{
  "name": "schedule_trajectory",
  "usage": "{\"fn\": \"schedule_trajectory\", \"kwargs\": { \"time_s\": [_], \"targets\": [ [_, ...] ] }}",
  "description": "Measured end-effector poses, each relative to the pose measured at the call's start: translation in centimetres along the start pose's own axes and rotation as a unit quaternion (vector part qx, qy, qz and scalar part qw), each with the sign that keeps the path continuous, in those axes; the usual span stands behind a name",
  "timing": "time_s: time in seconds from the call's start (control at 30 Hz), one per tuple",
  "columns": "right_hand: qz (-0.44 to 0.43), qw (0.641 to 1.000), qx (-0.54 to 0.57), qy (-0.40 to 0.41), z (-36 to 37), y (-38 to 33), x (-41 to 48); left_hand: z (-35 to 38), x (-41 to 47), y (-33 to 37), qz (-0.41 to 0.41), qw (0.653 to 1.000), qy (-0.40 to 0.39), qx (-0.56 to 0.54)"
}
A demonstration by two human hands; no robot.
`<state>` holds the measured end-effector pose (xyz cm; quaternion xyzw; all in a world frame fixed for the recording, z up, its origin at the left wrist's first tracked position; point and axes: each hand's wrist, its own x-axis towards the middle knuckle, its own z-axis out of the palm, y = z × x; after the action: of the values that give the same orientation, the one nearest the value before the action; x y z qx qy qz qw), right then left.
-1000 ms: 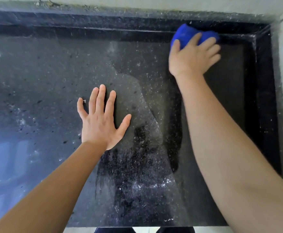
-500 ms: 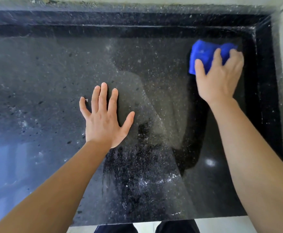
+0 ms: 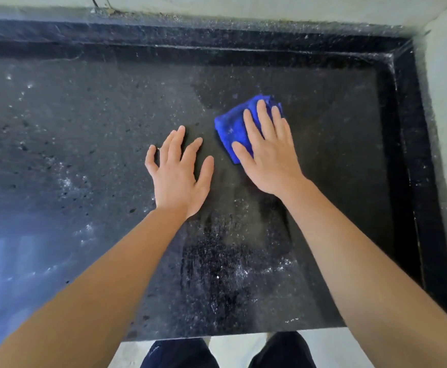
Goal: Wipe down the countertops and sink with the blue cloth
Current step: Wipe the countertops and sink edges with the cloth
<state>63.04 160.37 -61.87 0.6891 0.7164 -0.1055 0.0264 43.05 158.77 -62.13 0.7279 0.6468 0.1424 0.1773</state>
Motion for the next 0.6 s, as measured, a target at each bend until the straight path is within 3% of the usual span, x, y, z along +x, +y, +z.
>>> {"fn": "schedule_trajectory", "kwargs": {
  "time_s": [0.1, 0.17, 0.27, 0.37, 0.6],
  "targets": [
    [0.01, 1.0, 0.011, -0.017, -0.1, 2.2, -2.7, -1.6, -0.2, -2.5, 0.02, 0.997, 0.043, -0.067],
    [0.027, 0.999, 0.027, -0.036, -0.3, 2.3, -2.9, -2.8, -0.1, -4.8, 0.042, 0.997, 0.063, 0.009],
    [0.081, 0.995, 0.042, -0.03, -0.6, 0.4, -0.7, -3.9, 0.2, -7.4, 0.013, 0.994, -0.011, 0.11],
    [0.124, 0.992, 0.036, -0.015, -1.1, -3.1, 4.1, -3.7, -0.1, -8.5, 0.016, 0.988, -0.073, 0.136],
    [-0.004, 0.999, 0.018, -0.044, -1.9, -14.9, 14.9, -4.0, 0.2, -8.5, 0.012, 0.983, -0.106, 0.152]
  ]
}}
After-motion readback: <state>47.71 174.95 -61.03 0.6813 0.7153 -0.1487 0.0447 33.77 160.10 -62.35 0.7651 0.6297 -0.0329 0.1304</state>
